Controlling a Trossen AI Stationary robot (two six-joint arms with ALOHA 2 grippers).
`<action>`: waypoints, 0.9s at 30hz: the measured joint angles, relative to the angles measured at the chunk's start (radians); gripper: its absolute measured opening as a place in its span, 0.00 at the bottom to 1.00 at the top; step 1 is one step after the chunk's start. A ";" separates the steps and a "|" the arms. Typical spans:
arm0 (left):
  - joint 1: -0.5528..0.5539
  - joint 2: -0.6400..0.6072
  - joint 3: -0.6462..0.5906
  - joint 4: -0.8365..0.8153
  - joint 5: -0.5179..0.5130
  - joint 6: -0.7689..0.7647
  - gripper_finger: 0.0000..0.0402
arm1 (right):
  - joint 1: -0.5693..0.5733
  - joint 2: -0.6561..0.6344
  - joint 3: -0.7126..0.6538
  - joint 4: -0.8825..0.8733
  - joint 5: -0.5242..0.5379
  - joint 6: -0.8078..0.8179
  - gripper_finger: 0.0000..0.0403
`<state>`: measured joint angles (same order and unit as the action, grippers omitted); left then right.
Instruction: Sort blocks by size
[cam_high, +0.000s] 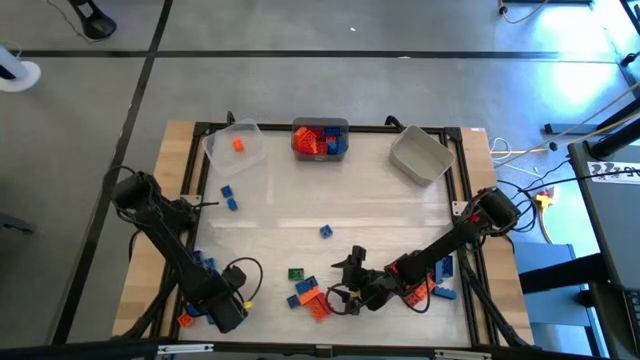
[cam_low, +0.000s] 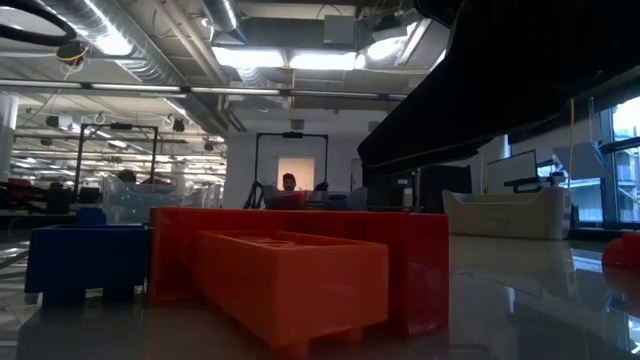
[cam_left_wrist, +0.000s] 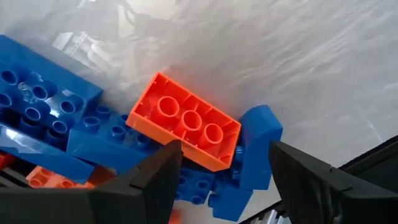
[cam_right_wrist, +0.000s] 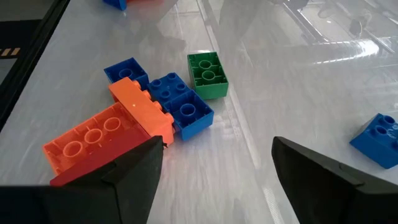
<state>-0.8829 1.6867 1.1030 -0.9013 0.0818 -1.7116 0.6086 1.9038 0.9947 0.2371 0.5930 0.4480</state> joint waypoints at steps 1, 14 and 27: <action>0.000 0.000 0.000 0.000 -0.004 0.007 0.57 | 0.000 0.000 0.000 0.000 0.000 0.000 0.74; 0.002 -0.006 -0.064 0.084 0.029 0.027 0.57 | 0.000 0.000 0.000 0.000 0.000 0.000 0.74; 0.087 -0.027 -0.075 0.078 -0.100 0.201 0.57 | 0.000 0.000 0.000 0.000 -0.001 0.000 0.74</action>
<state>-0.7963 1.6592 1.0284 -0.8237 -0.0180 -1.5108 0.6086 1.9038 0.9947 0.2367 0.5922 0.4480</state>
